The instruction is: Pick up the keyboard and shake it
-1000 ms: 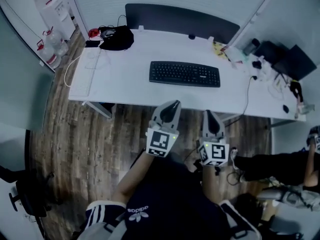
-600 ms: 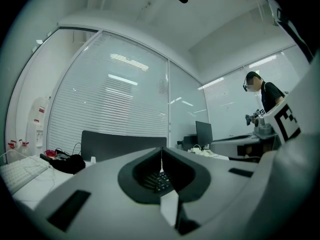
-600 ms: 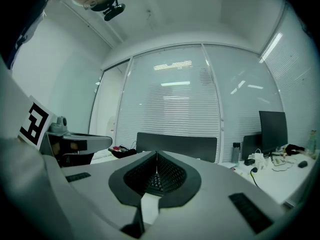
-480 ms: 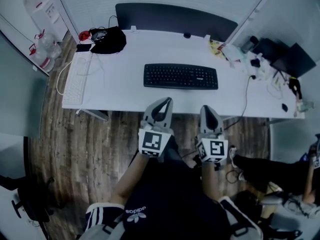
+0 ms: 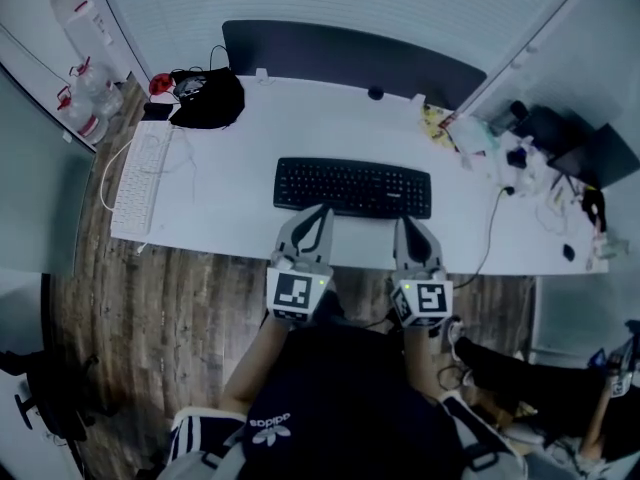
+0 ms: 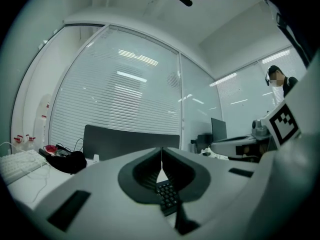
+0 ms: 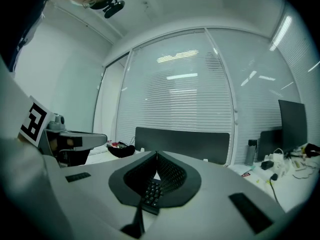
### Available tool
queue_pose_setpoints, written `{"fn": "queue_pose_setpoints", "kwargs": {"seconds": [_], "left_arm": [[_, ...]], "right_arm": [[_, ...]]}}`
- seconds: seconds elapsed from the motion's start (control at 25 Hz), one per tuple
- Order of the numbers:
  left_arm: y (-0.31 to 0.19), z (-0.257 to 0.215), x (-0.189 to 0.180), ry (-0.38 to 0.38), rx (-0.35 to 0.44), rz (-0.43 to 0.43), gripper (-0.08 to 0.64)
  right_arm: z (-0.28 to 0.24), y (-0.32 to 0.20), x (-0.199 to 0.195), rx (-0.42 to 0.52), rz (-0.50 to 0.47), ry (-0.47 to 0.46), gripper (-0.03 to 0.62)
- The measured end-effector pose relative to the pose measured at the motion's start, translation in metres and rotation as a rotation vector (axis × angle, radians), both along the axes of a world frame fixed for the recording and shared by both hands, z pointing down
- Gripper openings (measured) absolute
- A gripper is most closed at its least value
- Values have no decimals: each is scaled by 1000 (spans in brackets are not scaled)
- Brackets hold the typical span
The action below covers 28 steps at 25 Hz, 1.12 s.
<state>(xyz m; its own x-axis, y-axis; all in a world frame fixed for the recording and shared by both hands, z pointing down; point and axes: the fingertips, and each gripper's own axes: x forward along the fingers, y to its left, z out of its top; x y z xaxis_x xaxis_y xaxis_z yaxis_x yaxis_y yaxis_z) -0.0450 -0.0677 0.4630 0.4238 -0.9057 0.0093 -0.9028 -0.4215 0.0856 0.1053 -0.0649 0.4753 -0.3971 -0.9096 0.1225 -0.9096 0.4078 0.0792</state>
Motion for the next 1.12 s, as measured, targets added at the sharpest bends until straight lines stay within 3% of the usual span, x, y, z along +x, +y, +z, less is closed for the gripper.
{"fn": "queue_pose_setpoints", "kwargs": {"seconds": [0.52, 0.76, 1.12], "left_arm": [[-80, 14, 37, -37, -33, -79, 8], [-89, 19, 54, -56, -31, -86, 8], [-92, 26, 46, -70, -57, -66, 8]], "right_arm": [[11, -88, 45, -52, -47, 12, 5], [16, -100, 55, -78, -51, 9, 5], [29, -97, 63, -106, -13, 2, 5]]}}
